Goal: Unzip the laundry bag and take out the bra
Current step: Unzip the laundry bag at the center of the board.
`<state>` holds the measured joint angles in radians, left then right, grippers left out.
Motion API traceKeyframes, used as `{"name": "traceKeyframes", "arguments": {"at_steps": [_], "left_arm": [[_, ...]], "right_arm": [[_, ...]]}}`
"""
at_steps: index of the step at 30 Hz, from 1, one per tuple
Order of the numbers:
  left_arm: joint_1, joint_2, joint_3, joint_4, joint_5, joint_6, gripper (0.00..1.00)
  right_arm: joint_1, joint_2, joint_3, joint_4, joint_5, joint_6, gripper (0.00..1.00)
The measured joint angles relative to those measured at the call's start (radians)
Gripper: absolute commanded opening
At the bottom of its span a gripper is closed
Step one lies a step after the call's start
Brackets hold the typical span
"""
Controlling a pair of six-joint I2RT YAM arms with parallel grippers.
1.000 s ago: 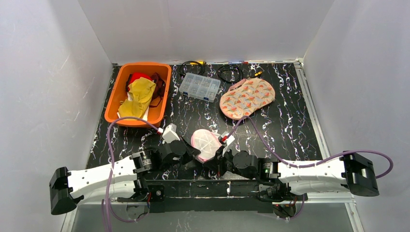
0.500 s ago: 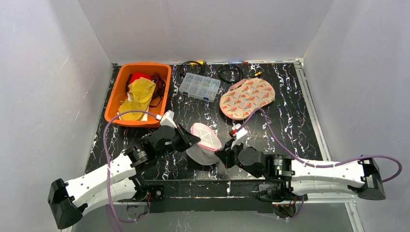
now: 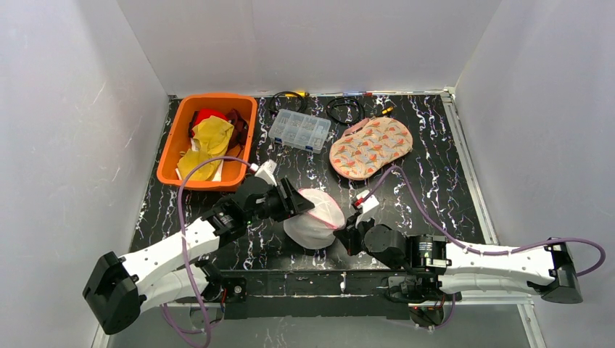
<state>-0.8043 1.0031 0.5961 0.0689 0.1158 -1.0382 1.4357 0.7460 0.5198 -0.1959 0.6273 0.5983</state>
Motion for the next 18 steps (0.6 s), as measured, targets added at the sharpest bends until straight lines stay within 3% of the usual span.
{"name": "traceKeyframes", "arguments": {"at_steps": [2,5,11,18], "left_arm": [[0.005,-0.014,-0.016,-0.009,0.0,0.002,0.76],[0.01,-0.065,-0.026,-0.081,-0.004,-0.005,0.83],[0.01,-0.239,0.0,-0.315,-0.024,-0.027,0.86],[-0.044,-0.345,0.018,-0.452,-0.045,-0.131,0.88]], "right_arm": [[0.0,0.002,-0.013,0.014,-0.015,0.005,0.01],[0.0,0.016,-0.02,0.044,-0.039,0.014,0.01],[0.0,0.05,-0.021,0.103,-0.074,0.026,0.01],[0.0,0.111,-0.021,0.178,-0.105,0.026,0.01]]}}
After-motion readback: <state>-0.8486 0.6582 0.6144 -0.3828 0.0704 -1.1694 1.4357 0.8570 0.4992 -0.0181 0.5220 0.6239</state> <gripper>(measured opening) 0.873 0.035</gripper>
